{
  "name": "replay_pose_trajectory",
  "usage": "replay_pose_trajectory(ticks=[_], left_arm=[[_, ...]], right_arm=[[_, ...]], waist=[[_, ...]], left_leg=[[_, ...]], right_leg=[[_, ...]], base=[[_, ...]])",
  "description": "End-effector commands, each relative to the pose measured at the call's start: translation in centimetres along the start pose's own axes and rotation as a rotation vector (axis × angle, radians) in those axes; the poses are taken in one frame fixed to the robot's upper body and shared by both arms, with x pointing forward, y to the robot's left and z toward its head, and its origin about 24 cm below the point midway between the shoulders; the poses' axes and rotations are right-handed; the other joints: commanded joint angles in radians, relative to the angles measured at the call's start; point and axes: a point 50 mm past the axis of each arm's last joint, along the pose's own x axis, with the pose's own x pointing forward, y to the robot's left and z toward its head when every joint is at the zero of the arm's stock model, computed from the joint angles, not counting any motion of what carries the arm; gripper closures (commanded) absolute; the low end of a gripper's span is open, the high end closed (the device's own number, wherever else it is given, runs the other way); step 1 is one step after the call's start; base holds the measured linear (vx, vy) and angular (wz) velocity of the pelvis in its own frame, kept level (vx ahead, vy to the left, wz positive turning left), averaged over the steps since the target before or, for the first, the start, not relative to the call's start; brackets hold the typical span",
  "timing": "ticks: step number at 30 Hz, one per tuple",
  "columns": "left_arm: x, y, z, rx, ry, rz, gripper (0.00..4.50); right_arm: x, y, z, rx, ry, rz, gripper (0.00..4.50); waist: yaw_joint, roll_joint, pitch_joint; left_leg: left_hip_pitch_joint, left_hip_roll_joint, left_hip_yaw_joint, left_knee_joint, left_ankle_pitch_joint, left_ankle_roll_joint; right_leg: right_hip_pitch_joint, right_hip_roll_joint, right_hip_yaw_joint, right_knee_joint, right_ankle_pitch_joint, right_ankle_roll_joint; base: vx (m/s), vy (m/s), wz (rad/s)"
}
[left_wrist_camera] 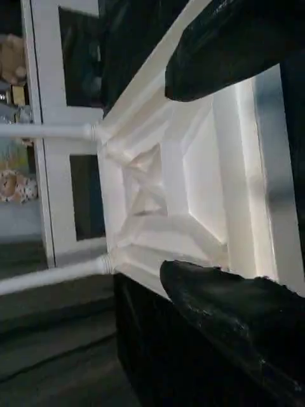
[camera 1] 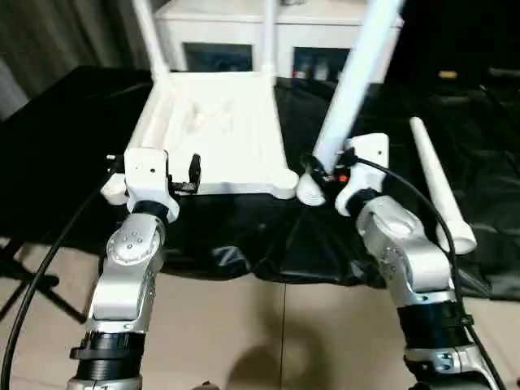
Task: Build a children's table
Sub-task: Move to table
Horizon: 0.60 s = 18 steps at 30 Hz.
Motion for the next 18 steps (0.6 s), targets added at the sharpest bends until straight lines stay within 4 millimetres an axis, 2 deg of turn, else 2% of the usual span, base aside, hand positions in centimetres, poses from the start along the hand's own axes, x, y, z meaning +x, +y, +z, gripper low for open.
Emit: replay_pose_trajectory(ticks=[1,2,3,4,5,6,7,8,9,10,11,12,14,15,16,17,18], left_arm=[[0.0,-0.2,0.5,0.004,-0.011,-0.004,0.0],[-0.1,-0.3,0.5,0.0,-0.013,-0.004,0.0],[-0.2,-0.2,0.5,-0.009,-0.012,0.002,0.0],[-0.3,-0.1,0.2,-0.017,-0.003,0.011,0.0],[-0.4,0.0,-0.1,-0.021,0.005,0.016,0.0],[-0.4,0.1,-0.1,-0.022,0.006,0.017,0.0],[-0.5,0.1,-0.3,-0.029,0.011,0.015,0.0],[-0.5,0.2,-0.4,-0.035,0.012,0.018,0.0],[-0.5,0.2,-0.4,-0.035,0.012,0.018,0.0],[-0.6,0.3,-0.5,-0.045,0.012,0.021,0.0],[-0.6,0.3,-0.6,-0.05,0.015,0.023,0.0],[-0.6,0.3,-0.7,-0.049,0.02,0.02,0.0],[-0.8,0.2,-1.0,-0.047,0.03,0.014,0.0],[-0.8,0.2,-1.1,-0.048,0.034,0.011,0.0],[-1.1,0.1,-1.5,-0.051,0.045,0.002,0.0],[-1.1,0.1,-1.6,-0.052,0.047,0.0,0.0],[-1.2,0.1,-1.7,-0.053,0.048,-0.001,0.0]], right_arm=[[0.3,-0.2,0.9,-0.011,-0.026,0.005,2.66],[0.4,-0.3,1.0,-0.015,-0.025,0.008,2.66],[0.4,-0.3,1.1,-0.019,-0.025,0.012,2.66],[0.4,-0.2,1.1,-0.021,-0.026,0.014,2.66],[0.4,-0.2,1.1,-0.025,-0.029,0.015,2.66],[0.4,-0.2,1.1,-0.026,-0.029,0.015,2.66],[0.4,-0.1,1.1,-0.037,-0.027,0.016,2.66],[0.3,0.0,1.1,-0.059,-0.024,0.021,2.66],[0.3,0.0,1.1,-0.059,-0.024,0.021,2.66],[0.3,0.1,1.1,-0.075,-0.022,0.024,2.66],[0.2,0.0,1.0,-0.085,-0.019,0.013,2.66],[0.2,0.0,0.9,-0.086,-0.018,0.007,2.66],[0.1,-0.1,0.8,-0.085,-0.015,-0.005,2.66],[0.1,-0.1,0.8,-0.084,-0.016,-0.007,2.66],[0.1,-0.2,0.8,-0.062,-0.023,-0.016,2.66],[0.1,-0.2,0.8,-0.055,-0.025,-0.018,2.66],[0.1,-0.2,0.8,-0.048,-0.027,-0.02,2.66]], waist=[[-0.004,-0.012,-0.059],[-0.012,-0.006,-0.044],[-0.012,0.004,-0.042],[-0.021,-0.003,-0.037],[-0.022,-0.007,-0.033],[-0.023,-0.01,-0.036],[-0.024,-0.01,-0.04],[-0.023,-0.011,-0.048],[-0.023,-0.014,-0.051],[-0.023,-0.008,-0.056],[-0.023,-0.008,-0.063],[-0.023,-0.01,-0.065],[-0.019,-0.01,-0.076],[-0.019,-0.011,-0.079],[-0.018,0.003,-0.086],[-0.029,-0.001,-0.09],[-0.035,0.001,-0.093]], left_leg=[[0.029,0.079,-0.023,-0.089,-0.189,0.056],[0.053,0.077,-0.02,-0.105,-0.321,0.031],[0.071,0.077,-0.02,-0.11,-0.372,0.025],[0.084,0.073,-0.017,-0.118,-0.407,0.028],[0.088,0.073,-0.017,-0.122,-0.418,0.03],[0.092,0.067,-0.012,-0.125,-0.4,0.038],[0.088,0.061,-0.008,-0.126,-0.355,0.046],[0.083,0.057,-0.003,-0.124,-0.295,0.056],[0.084,0.056,-0.001,-0.123,-0.272,0.064],[0.073,0.051,-0.001,-0.121,-0.213,0.078],[0.069,0.045,0.002,-0.115,-0.163,0.095],[0.066,0.042,0.002,-0.111,-0.14,0.103],[0.057,0.028,0.003,-0.099,-0.057,0.133],[0.054,0.026,0.001,-0.096,-0.032,0.143],[0.059,0.025,-0.006,-0.091,0.024,0.165],[0.076,0.038,-0.019,-0.087,0.096,0.213],[0.097,0.049,-0.031,-0.084,0.14,0.25]], right_leg=[[0.062,-0.132,0.082,-0.095,-0.27,-0.073],[0.067,-0.128,0.075,-0.117,-0.421,-0.06],[0.067,-0.125,0.07,-0.126,-0.464,-0.057],[0.077,-0.12,0.065,-0.138,-0.48,-0.051],[0.081,-0.12,0.063,-0.144,-0.491,-0.048],[0.092,-0.124,0.067,-0.149,-0.491,-0.047],[0.106,-0.127,0.072,-0.15,-0.475,-0.057],[0.117,-0.124,0.076,-0.144,-0.422,-0.076],[0.119,-0.121,0.078,-0.138,-0.389,-0.09],[0.132,-0.116,0.078,-0.125,-0.313,-0.121],[0.14,-0.112,0.078,-0.117,-0.246,-0.141],[0.144,-0.111,0.079,-0.114,-0.219,-0.149],[0.162,-0.101,0.081,-0.096,-0.089,-0.18],[0.165,-0.097,0.08,-0.089,-0.046,-0.183],[0.161,-0.089,0.075,-0.072,0.049,-0.182],[0.146,-0.077,0.064,-0.047,0.142,-0.175],[0.128,-0.073,0.056,-0.031,0.171,-0.166]], base=[[0.0,0.0,0.0],[0.0,0.0,0.0],[0.0,0.0,0.0],[0.0,0.0,0.0],[0.0,0.0,0.0],[0.056,0.021,-0.04],[0.096,0.026,-0.03],[0.068,0.013,0.0],[0.084,0.007,0.01],[0.085,0.002,0.0],[0.085,0.002,0.0],[0.092,-0.004,0.01],[0.112,-0.007,0.04],[0.118,-0.004,0.06],[0.122,0.0,0.08],[0.122,0.0,0.08],[0.145,-0.003,0.09]])
